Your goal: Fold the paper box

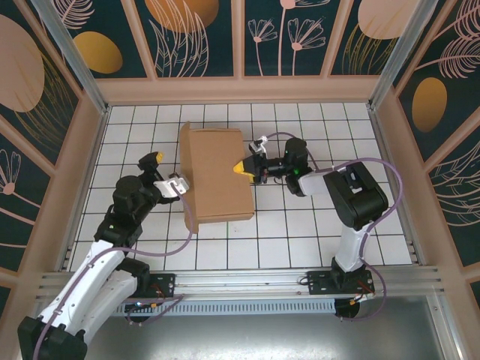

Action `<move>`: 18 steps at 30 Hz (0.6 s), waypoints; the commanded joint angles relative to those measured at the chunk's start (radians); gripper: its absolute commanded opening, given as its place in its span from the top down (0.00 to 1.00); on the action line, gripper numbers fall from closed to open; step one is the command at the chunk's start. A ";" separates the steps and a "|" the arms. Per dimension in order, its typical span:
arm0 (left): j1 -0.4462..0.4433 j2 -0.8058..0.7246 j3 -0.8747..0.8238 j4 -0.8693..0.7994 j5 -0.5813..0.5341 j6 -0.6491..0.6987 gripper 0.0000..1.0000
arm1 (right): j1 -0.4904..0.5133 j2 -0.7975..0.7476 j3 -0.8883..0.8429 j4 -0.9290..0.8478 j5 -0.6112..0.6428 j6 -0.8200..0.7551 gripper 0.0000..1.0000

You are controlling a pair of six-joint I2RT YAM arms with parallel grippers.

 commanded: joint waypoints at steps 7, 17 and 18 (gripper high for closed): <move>-0.179 0.082 0.073 -0.065 -0.042 0.350 0.01 | 0.023 0.093 -0.005 0.533 -0.040 0.373 0.53; -0.232 0.115 0.075 -0.069 -0.062 0.434 0.01 | 0.028 0.122 0.013 0.536 -0.042 0.392 0.55; -0.244 0.123 0.075 -0.070 -0.070 0.445 0.02 | 0.029 0.124 0.010 0.538 -0.043 0.392 0.55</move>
